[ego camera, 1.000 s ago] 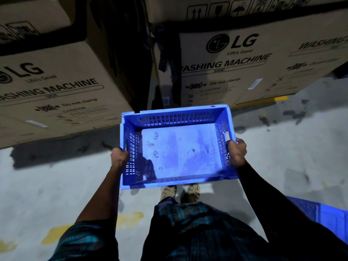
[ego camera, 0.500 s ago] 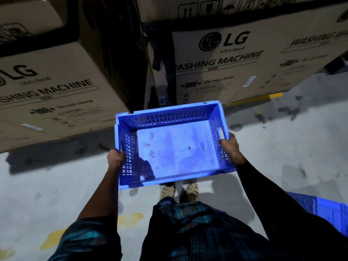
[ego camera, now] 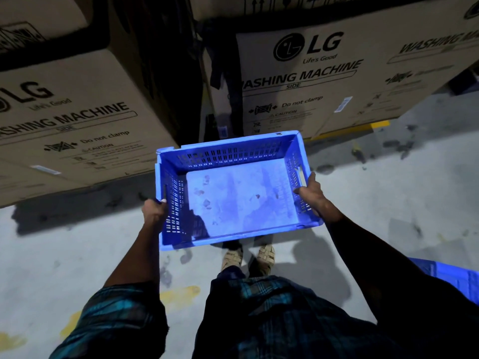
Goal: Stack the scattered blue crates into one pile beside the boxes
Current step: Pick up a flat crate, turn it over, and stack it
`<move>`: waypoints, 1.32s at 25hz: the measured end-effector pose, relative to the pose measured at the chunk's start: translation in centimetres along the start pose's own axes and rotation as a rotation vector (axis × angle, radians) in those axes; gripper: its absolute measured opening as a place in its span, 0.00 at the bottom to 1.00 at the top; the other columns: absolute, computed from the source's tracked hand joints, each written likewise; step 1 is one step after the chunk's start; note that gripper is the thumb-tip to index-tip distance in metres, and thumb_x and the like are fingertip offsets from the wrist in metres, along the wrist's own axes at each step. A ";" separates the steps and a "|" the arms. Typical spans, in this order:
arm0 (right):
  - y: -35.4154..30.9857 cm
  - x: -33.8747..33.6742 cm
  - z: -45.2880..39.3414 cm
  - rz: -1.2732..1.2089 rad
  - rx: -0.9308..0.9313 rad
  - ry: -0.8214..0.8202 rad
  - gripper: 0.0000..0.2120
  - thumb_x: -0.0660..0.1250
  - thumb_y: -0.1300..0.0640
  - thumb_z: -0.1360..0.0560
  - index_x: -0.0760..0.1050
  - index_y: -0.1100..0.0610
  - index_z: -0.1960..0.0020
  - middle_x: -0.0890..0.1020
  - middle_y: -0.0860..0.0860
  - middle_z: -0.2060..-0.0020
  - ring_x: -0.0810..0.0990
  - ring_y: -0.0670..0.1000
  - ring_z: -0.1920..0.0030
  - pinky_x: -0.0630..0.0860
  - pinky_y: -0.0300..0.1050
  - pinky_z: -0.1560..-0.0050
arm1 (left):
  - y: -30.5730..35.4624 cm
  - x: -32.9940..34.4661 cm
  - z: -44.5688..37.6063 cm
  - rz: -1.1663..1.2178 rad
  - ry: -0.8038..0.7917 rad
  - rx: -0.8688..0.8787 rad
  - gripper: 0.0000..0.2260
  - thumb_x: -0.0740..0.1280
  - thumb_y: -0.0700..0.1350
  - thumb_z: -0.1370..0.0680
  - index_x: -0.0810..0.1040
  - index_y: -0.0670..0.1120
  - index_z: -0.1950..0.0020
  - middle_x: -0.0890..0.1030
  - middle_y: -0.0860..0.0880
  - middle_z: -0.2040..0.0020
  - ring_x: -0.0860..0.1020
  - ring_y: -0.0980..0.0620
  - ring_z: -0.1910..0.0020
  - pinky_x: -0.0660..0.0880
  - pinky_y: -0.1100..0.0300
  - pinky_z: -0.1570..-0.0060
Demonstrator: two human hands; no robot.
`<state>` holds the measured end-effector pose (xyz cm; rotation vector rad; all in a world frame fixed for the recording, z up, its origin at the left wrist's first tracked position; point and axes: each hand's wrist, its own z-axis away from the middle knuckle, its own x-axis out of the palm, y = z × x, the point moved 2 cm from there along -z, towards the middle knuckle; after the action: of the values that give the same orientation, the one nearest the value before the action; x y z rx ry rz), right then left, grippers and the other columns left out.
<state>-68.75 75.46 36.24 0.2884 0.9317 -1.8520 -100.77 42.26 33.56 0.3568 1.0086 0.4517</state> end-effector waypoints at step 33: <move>13.3 6.8 18.4 -0.089 -0.459 0.550 0.23 0.65 0.66 0.33 0.78 0.66 0.38 0.82 0.63 0.46 0.81 0.62 0.48 0.75 0.48 0.42 | -2.2 7.3 18.4 -0.502 -0.107 0.943 0.19 0.69 0.51 0.22 0.75 0.47 0.33 0.74 0.45 0.36 0.71 0.42 0.35 0.64 0.42 0.37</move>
<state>-56.76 55.19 38.51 0.4867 1.7351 -1.5988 -81.05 42.73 36.18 0.9229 1.1121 -0.5287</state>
